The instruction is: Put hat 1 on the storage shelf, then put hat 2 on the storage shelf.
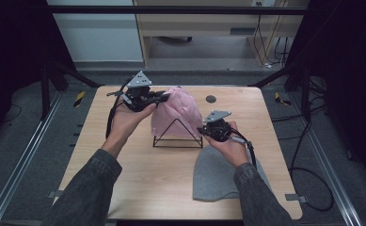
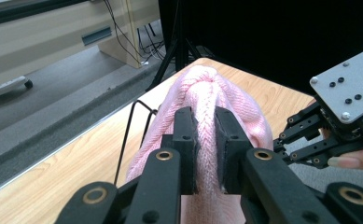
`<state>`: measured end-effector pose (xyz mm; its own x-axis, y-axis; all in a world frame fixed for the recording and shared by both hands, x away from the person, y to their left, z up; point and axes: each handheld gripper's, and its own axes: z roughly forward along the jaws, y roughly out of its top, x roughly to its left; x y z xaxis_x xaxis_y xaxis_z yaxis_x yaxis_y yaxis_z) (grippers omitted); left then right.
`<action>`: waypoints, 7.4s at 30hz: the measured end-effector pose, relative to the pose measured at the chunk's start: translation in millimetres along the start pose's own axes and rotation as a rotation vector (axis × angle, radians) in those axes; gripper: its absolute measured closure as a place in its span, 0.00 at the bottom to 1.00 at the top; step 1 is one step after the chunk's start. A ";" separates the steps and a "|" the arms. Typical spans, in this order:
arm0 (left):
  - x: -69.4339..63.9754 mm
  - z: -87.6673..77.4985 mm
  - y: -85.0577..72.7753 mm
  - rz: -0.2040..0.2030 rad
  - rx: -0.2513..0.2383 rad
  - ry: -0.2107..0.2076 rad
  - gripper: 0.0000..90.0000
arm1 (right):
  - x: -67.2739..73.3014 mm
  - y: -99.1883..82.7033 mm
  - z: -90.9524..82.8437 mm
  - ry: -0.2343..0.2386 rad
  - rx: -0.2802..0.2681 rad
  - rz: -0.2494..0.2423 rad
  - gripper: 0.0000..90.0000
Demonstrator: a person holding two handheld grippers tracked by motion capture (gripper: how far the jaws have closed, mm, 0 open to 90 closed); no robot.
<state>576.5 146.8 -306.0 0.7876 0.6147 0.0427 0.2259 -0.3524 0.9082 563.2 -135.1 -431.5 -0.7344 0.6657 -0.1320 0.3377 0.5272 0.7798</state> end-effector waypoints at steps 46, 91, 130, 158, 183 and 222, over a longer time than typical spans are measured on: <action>-16.6 11.3 -29.2 -0.019 0.041 -0.043 0.88 | -3.8 -22.6 16.7 -0.009 0.120 0.053 0.92; -24.9 -47.2 -157.5 -0.054 0.183 0.122 0.10 | -44.8 -70.1 -51.2 -0.110 0.231 0.247 0.36; -24.5 -60.0 -184.4 -0.135 0.259 0.112 0.10 | -28.0 -85.7 -71.3 -0.001 0.252 0.220 0.95; -68.1 -38.8 -166.8 -0.149 0.161 -0.210 0.16 | 55.8 14.5 -152.5 0.119 -0.004 -0.037 0.96; -85.8 -19.7 -161.3 -0.097 0.142 -0.286 0.51 | 89.5 73.9 -137.5 0.177 -0.057 -0.119 0.96; -79.4 -83.2 -63.1 0.010 0.115 -0.130 0.99 | 57.9 65.4 -148.5 0.134 -0.135 -0.043 0.96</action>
<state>452.0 179.0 -332.0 0.8559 0.5171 -0.0089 0.2756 -0.4415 0.8539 455.3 -140.5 -297.3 -0.8215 0.5629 -0.0909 0.2289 0.4715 0.8516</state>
